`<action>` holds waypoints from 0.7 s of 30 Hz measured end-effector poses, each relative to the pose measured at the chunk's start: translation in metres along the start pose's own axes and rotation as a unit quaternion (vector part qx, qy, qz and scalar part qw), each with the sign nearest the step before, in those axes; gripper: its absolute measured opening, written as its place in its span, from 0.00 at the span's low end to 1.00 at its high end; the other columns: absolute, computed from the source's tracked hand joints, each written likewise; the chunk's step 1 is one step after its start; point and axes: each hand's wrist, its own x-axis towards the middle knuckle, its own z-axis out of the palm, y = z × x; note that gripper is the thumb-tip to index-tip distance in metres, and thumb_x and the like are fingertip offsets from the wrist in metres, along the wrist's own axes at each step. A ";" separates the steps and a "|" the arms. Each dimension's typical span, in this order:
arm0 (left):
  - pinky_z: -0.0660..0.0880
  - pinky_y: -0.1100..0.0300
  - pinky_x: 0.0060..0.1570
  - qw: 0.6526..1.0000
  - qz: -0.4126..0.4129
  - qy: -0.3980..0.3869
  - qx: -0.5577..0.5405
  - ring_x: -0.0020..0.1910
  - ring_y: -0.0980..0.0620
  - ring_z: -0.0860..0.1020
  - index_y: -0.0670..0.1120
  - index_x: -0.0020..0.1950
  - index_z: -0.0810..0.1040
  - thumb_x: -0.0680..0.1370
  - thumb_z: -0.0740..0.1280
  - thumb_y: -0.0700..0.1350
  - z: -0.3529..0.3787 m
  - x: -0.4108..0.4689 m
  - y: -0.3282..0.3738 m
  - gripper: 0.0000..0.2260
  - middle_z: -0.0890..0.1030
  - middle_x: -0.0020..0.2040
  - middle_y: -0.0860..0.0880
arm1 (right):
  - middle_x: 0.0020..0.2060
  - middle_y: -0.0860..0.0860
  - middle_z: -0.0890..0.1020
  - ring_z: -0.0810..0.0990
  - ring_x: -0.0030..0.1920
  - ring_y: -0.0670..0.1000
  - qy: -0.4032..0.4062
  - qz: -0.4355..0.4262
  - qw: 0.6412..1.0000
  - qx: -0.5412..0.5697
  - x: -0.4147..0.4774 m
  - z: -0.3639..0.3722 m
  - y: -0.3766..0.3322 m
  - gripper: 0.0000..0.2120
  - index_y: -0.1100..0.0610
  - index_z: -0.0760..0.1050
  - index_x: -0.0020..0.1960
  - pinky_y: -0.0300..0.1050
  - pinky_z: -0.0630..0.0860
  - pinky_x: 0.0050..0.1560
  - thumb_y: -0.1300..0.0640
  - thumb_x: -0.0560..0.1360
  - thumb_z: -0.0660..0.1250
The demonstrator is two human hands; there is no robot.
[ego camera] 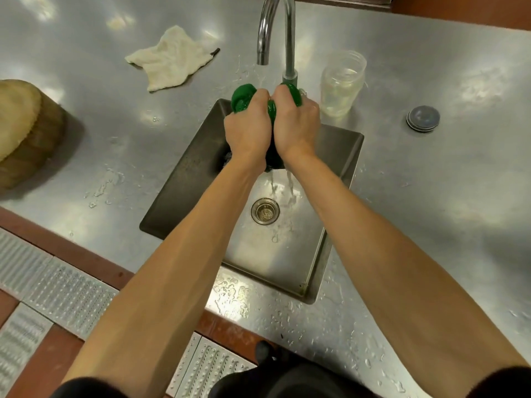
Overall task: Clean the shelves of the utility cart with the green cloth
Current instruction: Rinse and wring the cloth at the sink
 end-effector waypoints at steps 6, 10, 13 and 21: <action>0.82 0.50 0.46 0.999 -0.048 0.001 0.004 0.44 0.47 0.83 0.45 0.46 0.80 0.73 0.69 0.51 -0.015 0.001 -0.005 0.10 0.84 0.44 0.45 | 0.40 0.47 0.81 0.79 0.40 0.41 -0.067 -0.002 0.996 -0.055 -0.010 0.002 0.007 0.13 0.54 0.76 0.45 0.39 0.75 0.43 0.44 0.78 0.62; 0.81 0.40 0.53 0.986 -0.151 -0.054 -0.043 0.50 0.40 0.84 0.44 0.61 0.80 0.65 0.72 0.58 -0.035 0.011 -0.005 0.29 0.84 0.54 0.41 | 0.71 0.55 0.67 0.68 0.70 0.51 -0.138 -0.215 0.947 -0.195 -0.020 -0.019 0.027 0.27 0.55 0.61 0.75 0.49 0.68 0.70 0.48 0.79 0.61; 0.82 0.46 0.43 0.976 -0.183 -0.115 -0.042 0.45 0.42 0.85 0.44 0.56 0.82 0.77 0.63 0.60 -0.044 0.011 0.001 0.22 0.85 0.48 0.42 | 0.79 0.57 0.53 0.51 0.79 0.57 -0.246 -0.360 0.848 -0.302 -0.025 -0.041 0.035 0.41 0.58 0.54 0.79 0.58 0.53 0.77 0.57 0.69 0.66; 0.80 0.53 0.46 0.980 -0.102 -0.164 -0.045 0.53 0.48 0.83 0.46 0.62 0.80 0.81 0.59 0.58 -0.037 -0.002 0.001 0.20 0.85 0.52 0.46 | 0.79 0.56 0.56 0.68 0.66 0.62 -0.150 -0.455 0.707 -0.521 -0.018 -0.040 0.021 0.49 0.57 0.51 0.79 0.54 0.81 0.48 0.68 0.66 0.73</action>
